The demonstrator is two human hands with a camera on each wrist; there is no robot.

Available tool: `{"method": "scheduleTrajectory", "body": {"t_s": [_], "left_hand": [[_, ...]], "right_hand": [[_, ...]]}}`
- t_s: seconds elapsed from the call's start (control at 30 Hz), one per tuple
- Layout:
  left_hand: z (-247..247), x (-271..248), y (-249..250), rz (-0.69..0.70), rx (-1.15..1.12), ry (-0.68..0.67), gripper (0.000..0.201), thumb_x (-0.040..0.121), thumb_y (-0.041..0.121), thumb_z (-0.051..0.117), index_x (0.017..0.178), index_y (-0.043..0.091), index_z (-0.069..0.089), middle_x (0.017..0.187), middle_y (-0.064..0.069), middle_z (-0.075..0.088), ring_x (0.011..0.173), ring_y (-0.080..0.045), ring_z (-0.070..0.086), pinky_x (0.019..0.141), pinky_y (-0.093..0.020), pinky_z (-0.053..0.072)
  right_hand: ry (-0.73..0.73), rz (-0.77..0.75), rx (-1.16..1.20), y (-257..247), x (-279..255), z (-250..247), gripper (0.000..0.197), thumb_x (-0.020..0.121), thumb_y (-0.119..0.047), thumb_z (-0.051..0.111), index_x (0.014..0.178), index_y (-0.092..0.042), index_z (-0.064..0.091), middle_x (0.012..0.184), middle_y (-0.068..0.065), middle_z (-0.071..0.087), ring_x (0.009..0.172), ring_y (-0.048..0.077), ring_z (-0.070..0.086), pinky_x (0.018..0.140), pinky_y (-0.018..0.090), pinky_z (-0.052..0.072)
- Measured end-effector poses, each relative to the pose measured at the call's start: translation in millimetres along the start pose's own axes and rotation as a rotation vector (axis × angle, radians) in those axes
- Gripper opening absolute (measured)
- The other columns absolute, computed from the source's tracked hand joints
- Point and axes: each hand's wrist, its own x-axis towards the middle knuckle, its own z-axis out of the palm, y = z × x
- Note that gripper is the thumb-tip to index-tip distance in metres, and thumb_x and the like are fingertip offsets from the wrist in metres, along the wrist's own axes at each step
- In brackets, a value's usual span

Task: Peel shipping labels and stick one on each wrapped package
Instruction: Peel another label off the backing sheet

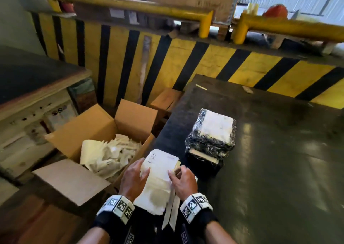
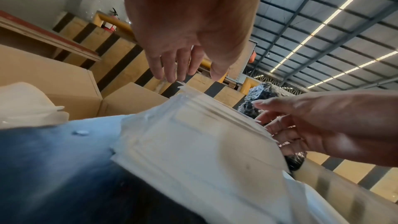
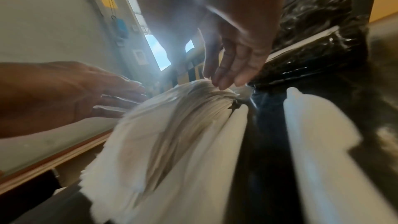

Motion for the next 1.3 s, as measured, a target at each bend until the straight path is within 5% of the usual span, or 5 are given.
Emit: {"method": "scheduleTrajectory", "body": {"t_s": [0.3,0.47,0.8,1.13,1.3], "left_hand": [[5,40,-16,-0.139,-0.269,-0.012,0.018,0.074,0.019,0.08,0.075,0.017,0.062,0.071,-0.001,0.065,0.068,-0.021,0.062,0.063,-0.034,0.052],[-3,47,-28,-0.09,-0.418,-0.172,0.018,0.085,0.017,0.07,0.068,0.013,0.064,0.058,0.005,0.062,0.055,-0.009,0.057,0.05,-0.015,0.042],[-39,37,-5,0.002,-0.569,-0.054,0.01,0.082,0.017,0.071,0.089,0.009,0.072,0.084,-0.005,0.075,0.078,-0.015,0.072,0.071,-0.032,0.06],[-58,24,64,-0.071,-0.895,-0.159,0.021,0.083,0.025,0.07,0.094,0.008,0.072,0.093,-0.01,0.075,0.092,-0.036,0.07,0.088,-0.057,0.052],[-60,21,77,-0.046,-0.872,-0.136,0.014,0.082,0.024,0.07,0.09,0.014,0.073,0.081,0.004,0.076,0.073,-0.009,0.065,0.068,-0.025,0.053]], "right_hand": [[0.078,0.117,0.202,8,7,26,0.027,0.08,-0.036,0.07,0.081,-0.015,0.053,0.078,0.002,0.063,0.073,0.019,0.06,0.07,0.032,0.051],[0.054,0.077,0.233,8,2,23,0.018,0.083,-0.027,0.066,0.081,-0.017,0.052,0.072,-0.004,0.058,0.065,0.01,0.055,0.059,0.017,0.043],[0.132,0.009,0.056,2,2,9,0.008,0.086,-0.027,0.06,0.088,-0.02,0.064,0.091,-0.002,0.062,0.089,0.016,0.054,0.084,0.033,0.046],[0.033,0.022,0.683,-41,-28,-54,0.013,0.088,-0.01,0.061,0.081,-0.003,0.069,0.076,0.009,0.075,0.078,0.023,0.07,0.083,0.034,0.054],[0.017,-0.039,0.7,-48,-46,-77,0.008,0.085,-0.004,0.064,0.082,0.002,0.069,0.078,0.014,0.074,0.072,0.016,0.069,0.071,0.02,0.052]]}}
